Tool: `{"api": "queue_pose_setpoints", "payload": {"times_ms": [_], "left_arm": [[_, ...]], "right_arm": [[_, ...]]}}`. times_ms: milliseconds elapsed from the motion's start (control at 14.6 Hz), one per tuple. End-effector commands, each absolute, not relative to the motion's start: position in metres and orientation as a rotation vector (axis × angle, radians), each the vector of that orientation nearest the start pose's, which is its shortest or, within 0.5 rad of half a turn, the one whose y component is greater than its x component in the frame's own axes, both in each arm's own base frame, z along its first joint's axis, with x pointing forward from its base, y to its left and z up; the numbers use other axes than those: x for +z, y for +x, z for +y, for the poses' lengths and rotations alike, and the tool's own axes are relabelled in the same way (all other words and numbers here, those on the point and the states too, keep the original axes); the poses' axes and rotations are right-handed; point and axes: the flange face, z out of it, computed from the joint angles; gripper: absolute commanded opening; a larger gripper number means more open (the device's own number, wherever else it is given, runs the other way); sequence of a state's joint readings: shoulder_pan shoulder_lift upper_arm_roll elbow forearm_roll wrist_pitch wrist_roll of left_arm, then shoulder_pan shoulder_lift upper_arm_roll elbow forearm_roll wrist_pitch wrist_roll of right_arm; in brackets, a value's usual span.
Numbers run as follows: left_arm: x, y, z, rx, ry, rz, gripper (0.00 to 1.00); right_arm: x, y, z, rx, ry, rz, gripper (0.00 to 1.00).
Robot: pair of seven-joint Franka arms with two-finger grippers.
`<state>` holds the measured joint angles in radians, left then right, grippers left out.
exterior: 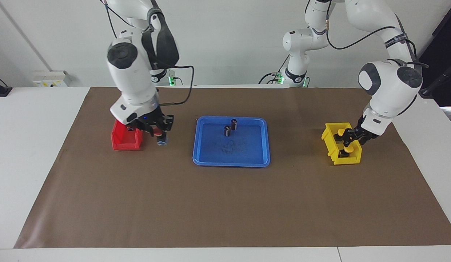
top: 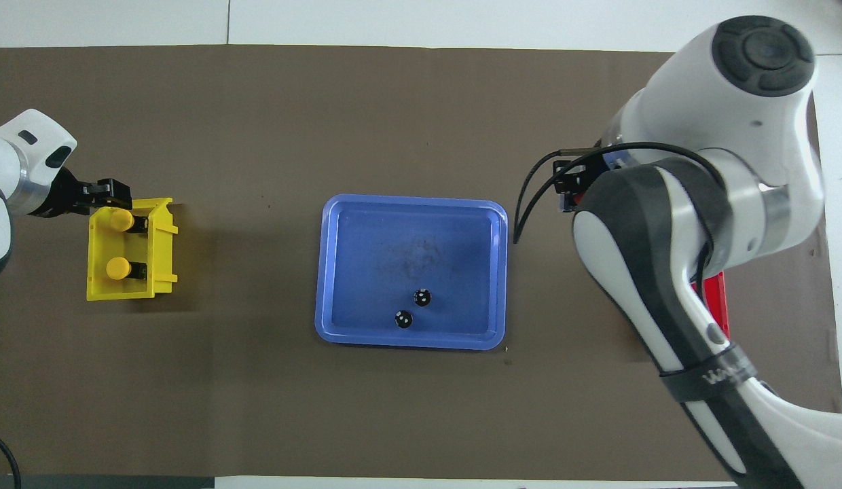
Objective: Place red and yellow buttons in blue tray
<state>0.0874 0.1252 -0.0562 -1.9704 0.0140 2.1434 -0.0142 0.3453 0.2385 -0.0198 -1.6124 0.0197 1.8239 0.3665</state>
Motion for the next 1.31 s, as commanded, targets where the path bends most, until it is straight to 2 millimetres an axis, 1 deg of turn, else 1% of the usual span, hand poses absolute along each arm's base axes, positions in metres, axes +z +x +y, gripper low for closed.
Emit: {"api": "queue_pose_setpoints", "payload": {"times_ms": [0, 69, 137, 206, 275, 344, 481, 618, 756, 893, 1031, 1099, 1168, 1237], "left_arm": [[0.401, 0.584, 0.023, -0.108, -3.123, -0.042, 0.67], [0.397, 0.583, 0.024, -0.113, -3.123, -0.044, 0.66], [0.395, 0.584, 0.024, -0.113, -3.123, -0.043, 0.66], [0.391, 0.584, 0.024, -0.103, -3.124, -0.043, 0.66], [0.387, 0.582, 0.028, -0.091, -3.125, -0.055, 0.66], [0.383, 0.58, 0.029, -0.091, -3.125, -0.055, 0.66], [0.379, 0.579, 0.03, -0.098, -3.124, -0.057, 0.66], [0.376, 0.578, 0.03, -0.091, -3.125, -0.054, 0.66], [0.368, 0.577, 0.029, -0.067, -3.127, -0.049, 0.66], [0.362, 0.575, 0.029, -0.074, -3.127, -0.051, 0.66], [0.361, 0.573, 0.029, -0.077, -3.127, -0.051, 0.64], [0.36, 0.573, 0.029, -0.074, -3.127, -0.051, 0.61], [0.361, 0.573, 0.029, -0.079, -3.127, -0.053, 0.52], [0.36, 0.573, 0.029, -0.077, -3.127, -0.053, 0.35]], "right_arm": [[0.453, 0.616, 0.288, 0.05, -3.136, 0.143, 0.13], [0.434, 0.621, 0.316, 0.062, -3.146, 0.195, 0.13], [0.421, 0.613, 0.342, 0.066, -3.152, 0.198, 0.13], [0.418, 0.608, 0.356, 0.045, -3.141, 0.216, 0.13], [0.41, 0.602, 0.359, 0.068, -3.149, 0.215, 0.13], [0.395, 0.596, 0.361, 0.096, -3.158, 0.211, 0.13], [0.382, 0.592, 0.367, 0.074, -3.13, 0.291, 0.14], [0.368, 0.584, 0.37, 0.093, -3.138, 0.285, 0.14], [0.362, 0.577, 0.37, 0.109, -3.147, 0.284, 0.15], [0.361, 0.568, 0.379, 0.124, -3.155, 0.259, 0.16], [0.359, 0.566, 0.378, 0.124, -3.155, 0.259, 0.17], [0.359, 0.564, 0.381, 0.128, -3.158, 0.252, 0.17], [0.359, 0.56, 0.384, 0.138, -3.165, 0.242, 0.19], [0.356, 0.558, 0.382, 0.144, -3.168, 0.24, 0.19]]}}
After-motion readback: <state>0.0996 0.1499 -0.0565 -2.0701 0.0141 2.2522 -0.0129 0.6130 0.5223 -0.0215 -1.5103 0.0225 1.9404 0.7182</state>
